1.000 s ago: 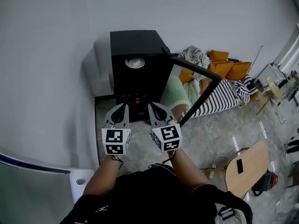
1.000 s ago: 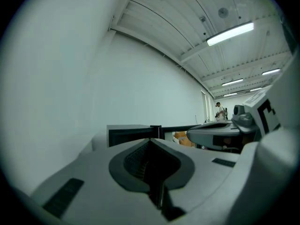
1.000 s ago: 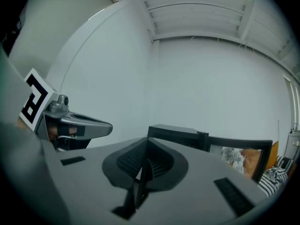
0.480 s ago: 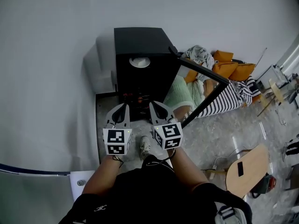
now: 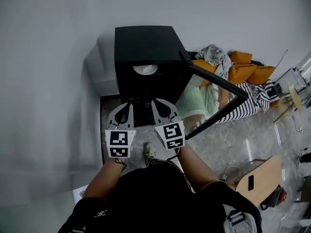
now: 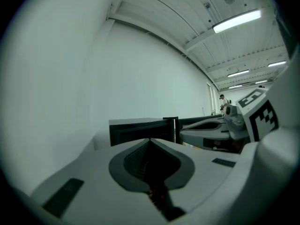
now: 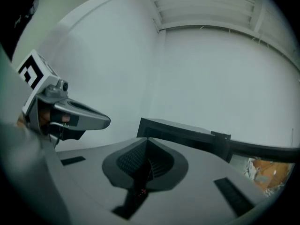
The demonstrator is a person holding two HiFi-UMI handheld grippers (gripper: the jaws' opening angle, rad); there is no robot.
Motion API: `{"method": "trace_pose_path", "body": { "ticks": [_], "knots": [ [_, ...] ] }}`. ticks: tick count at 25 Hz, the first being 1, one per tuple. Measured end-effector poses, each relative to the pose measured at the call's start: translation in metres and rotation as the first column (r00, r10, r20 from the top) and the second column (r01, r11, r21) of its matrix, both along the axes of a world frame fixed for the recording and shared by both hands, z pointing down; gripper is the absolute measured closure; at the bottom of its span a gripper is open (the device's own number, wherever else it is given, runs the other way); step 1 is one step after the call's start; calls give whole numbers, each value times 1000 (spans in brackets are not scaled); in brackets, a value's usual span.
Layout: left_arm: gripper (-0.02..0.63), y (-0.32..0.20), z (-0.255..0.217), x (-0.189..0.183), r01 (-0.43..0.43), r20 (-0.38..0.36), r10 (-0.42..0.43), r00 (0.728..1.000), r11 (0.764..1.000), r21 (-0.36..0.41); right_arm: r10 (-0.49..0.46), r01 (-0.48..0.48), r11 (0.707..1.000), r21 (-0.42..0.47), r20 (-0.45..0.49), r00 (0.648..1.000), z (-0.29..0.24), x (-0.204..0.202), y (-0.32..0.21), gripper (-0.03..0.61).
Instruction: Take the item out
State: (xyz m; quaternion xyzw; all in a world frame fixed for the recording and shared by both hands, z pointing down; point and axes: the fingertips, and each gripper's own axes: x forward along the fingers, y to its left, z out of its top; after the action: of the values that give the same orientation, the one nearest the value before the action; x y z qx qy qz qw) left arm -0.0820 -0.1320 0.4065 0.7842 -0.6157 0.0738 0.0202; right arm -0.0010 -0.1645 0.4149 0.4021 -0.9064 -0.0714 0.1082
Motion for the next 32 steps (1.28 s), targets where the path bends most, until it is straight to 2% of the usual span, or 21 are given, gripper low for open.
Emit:
{"method": "trace_pose_path", "body": {
  "ticks": [3,5,9,11,14,16,19,25,27,32],
  "knots": [
    [606,-28,2,1,13,5,-13,1000,1000,-15,-50,58,997,52,-135,990,13,-3,-33,572],
    [605,-44,5,2,26,10,-26,1000,999,-29,-76,102,990,92,-254,964,24,-3,-54,572],
    [605,-74,14,6,46,34,-43,998,997,-63,-114,229,954,192,-472,874,45,-7,-94,572],
    [605,-86,18,7,64,39,-61,997,995,-76,-108,274,934,230,-550,828,56,-9,-114,572],
    [605,-100,25,7,99,46,-95,994,991,-93,-87,302,916,262,-607,790,72,-11,-142,561],
    [605,-106,33,5,128,42,-124,991,986,-109,-93,323,911,256,-636,766,87,-15,-156,515],
    [605,-115,44,3,160,32,-157,987,979,-128,-92,352,902,251,-684,723,108,-22,-174,492],
    [606,-128,48,-3,170,39,-166,985,975,-140,-45,405,878,256,-797,602,136,-45,-207,482],
    [605,-131,49,-6,168,42,-163,986,975,-144,-32,408,878,252,-818,574,143,-53,-218,482],
    [605,-137,52,-17,148,45,-142,989,977,-157,-34,388,898,209,-846,533,160,-60,-233,482]
  ]
}}
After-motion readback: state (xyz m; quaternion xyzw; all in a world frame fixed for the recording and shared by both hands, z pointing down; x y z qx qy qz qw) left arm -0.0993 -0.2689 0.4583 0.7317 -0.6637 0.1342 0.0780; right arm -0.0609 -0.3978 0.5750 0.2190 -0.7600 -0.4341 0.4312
